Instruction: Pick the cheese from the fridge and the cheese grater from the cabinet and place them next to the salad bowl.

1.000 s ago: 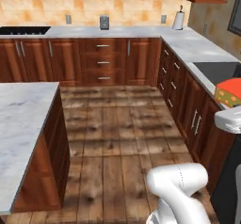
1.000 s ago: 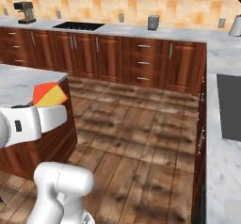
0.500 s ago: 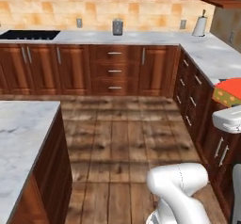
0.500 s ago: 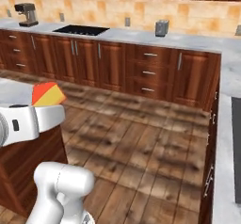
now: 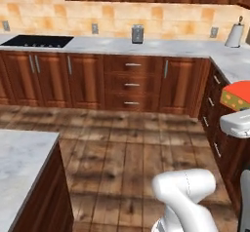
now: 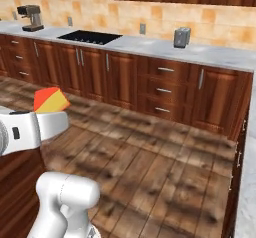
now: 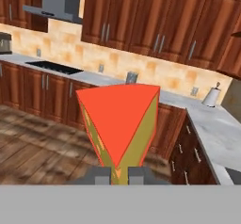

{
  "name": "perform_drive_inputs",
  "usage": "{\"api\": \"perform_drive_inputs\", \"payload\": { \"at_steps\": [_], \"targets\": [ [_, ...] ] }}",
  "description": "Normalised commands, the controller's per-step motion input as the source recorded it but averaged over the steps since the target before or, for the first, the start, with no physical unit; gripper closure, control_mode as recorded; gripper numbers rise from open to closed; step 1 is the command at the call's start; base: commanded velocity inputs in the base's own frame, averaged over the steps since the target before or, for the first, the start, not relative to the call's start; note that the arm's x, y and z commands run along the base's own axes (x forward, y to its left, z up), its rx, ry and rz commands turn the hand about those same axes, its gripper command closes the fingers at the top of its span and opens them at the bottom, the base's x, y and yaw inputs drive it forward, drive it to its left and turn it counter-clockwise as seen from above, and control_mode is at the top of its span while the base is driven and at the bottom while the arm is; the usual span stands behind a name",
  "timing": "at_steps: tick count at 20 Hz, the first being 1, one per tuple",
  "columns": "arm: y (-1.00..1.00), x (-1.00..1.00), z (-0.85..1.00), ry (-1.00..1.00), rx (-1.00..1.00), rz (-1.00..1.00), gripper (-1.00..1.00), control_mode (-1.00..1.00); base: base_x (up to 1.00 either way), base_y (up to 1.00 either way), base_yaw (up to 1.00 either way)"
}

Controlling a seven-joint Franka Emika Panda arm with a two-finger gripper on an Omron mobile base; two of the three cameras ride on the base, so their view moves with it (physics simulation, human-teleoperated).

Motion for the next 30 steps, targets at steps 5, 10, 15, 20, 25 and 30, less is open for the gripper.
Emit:
{"api": "perform_drive_inputs", "payload": {
  "at_steps": [5,10,15,20,25,30],
  "targets": [
    [0.0,0.0,0.0,0.0,0.0,0.0,1.0,1.0,1.0,-0.24,0.24],
    [0.0,0.0,0.0,0.0,0.0,0.0,1.0,1.0,1.0,-0.25,0.24],
    [0.0,0.0,0.0,0.0,0.0,0.0,1.0,1.0,1.0,-0.1,0.27],
    [0.0,0.0,0.0,0.0,0.0,0.0,1.0,1.0,1.0,0.0,0.36],
    [0.0,0.0,0.0,0.0,0.0,0.0,1.0,1.0,0.97,-0.03,0.41],
    [0.0,0.0,0.0,0.0,0.0,0.0,1.0,1.0,0.98,-0.34,0.41]
  ]
}}
